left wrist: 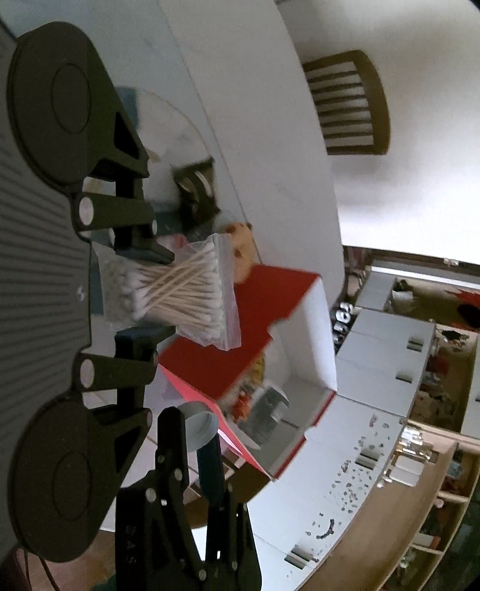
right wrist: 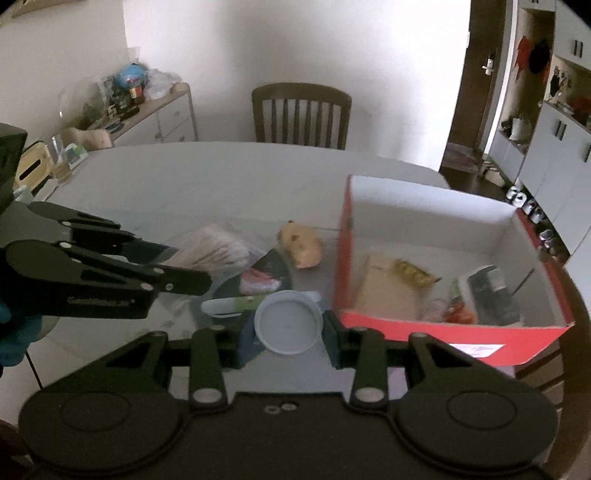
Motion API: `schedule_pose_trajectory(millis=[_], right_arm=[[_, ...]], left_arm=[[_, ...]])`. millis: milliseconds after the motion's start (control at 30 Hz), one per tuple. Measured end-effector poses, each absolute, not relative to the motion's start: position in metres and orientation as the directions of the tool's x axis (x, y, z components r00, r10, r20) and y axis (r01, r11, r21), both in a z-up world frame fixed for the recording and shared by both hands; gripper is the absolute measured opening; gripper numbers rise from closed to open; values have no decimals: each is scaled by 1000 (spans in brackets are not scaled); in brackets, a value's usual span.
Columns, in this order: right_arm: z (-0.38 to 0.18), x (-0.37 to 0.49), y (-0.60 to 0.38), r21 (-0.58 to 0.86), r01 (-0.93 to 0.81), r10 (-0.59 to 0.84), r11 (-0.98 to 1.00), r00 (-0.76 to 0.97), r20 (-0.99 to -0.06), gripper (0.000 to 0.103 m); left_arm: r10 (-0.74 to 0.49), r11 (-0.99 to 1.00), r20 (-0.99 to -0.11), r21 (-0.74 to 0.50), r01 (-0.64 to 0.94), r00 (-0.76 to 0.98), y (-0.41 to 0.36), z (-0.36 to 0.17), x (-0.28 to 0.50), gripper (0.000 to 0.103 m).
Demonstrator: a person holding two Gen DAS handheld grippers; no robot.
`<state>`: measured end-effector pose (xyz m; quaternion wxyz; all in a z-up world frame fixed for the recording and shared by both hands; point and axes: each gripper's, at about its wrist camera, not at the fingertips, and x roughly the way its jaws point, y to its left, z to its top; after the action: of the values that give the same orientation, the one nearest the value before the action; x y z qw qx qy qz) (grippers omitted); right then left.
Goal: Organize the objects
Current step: 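Grasp and lift the cotton swab bag with the left tool while the right tool grasps the white lid, then carry the cotton swab bag in the left tool while the right tool carries the lid into the box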
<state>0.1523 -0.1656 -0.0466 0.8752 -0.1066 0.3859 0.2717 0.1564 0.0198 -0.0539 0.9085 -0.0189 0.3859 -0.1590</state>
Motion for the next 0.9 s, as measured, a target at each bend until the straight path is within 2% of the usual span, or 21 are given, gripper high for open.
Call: schedule_pose_trajectory(millis=[600, 900], right_arm=[[-45, 217, -248, -5, -482, 333, 876, 613, -717, 38], [-56, 243, -264, -41, -503, 321, 863, 608, -726, 38]], left_arm=[[-301, 938, -676, -85, 335, 672, -70, -28, 218, 33], [-280, 941, -705, -66, 333, 652, -100, -32, 272, 33]])
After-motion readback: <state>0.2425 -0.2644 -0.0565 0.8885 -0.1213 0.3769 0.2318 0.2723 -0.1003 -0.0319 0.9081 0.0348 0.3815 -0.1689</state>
